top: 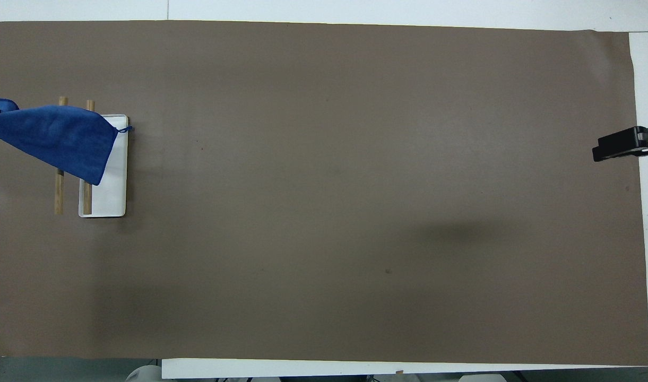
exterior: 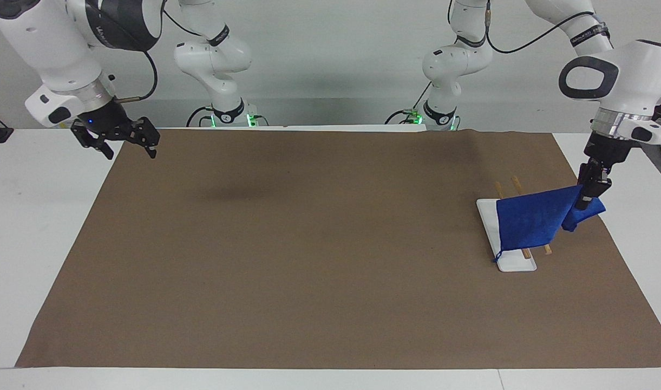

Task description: Right arm passes towel to left arm to hang

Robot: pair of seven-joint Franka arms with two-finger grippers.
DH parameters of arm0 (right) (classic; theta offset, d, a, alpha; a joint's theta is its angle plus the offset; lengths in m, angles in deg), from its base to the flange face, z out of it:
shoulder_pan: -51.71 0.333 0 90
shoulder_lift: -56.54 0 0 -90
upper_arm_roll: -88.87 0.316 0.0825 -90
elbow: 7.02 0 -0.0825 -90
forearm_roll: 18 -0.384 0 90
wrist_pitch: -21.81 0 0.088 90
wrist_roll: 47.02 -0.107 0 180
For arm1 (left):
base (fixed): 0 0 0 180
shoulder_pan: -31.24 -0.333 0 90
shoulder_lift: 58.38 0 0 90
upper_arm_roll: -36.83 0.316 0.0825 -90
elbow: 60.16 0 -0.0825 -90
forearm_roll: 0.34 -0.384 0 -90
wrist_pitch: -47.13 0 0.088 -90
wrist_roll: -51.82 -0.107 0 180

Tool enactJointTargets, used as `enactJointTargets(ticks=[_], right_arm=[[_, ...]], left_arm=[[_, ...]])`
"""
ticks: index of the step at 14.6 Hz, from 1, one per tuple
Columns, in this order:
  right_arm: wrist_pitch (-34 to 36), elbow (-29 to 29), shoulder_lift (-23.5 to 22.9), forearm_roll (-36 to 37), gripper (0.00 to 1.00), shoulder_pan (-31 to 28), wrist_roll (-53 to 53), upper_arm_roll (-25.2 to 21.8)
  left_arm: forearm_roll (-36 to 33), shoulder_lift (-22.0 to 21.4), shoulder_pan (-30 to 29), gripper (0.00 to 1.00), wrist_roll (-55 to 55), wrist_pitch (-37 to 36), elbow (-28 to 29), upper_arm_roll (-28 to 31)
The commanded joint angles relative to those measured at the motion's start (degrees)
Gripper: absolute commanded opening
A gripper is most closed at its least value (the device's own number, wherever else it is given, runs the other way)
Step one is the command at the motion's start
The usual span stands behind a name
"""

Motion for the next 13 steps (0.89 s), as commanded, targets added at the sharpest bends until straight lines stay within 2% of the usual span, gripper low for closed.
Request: enactJointTargets(ticks=[1,4,10,11,12,13], right_arm=[[0.29,0.89,0.47,-0.04,0.99,0.09,1.03,-0.51],[-0.23,0.89,0.03,-0.04,0.99,0.01,1.03,-0.68],[0.29,-0.07,-0.32,-0.04,0.99,0.01,0.33,-0.24],[0.29,-0.08,-0.58,-0.04,0.99,0.09,0.33,-0.16],[0.38,-0.08,-0.58,-0.04,0.99,0.09,0.33,-0.16],[0.38,-0.08,-0.58,-0.04,0.99,0.09,0.33,-0.24]], left_arm=[[0.62,-1.97,-0.43,0.03,-0.6,-2.51,2.87,-0.06],[0.01,-3.65,-0.87,0.04,-1.12,-2.87,5.77,-0.06],[-0.17,-3.3,-3.86,0.05,-5.51,-4.01,5.96,-0.06],[-0.17,-3.3,-4.04,0.09,-5.69,-4.36,5.96,-0.06],[-0.17,-3.3,-4.04,0.31,-5.61,-5.15,5.61,-0.06],[-0.26,-3.3,-4.21,0.77,-5.52,-5.42,5.52,-0.06]])
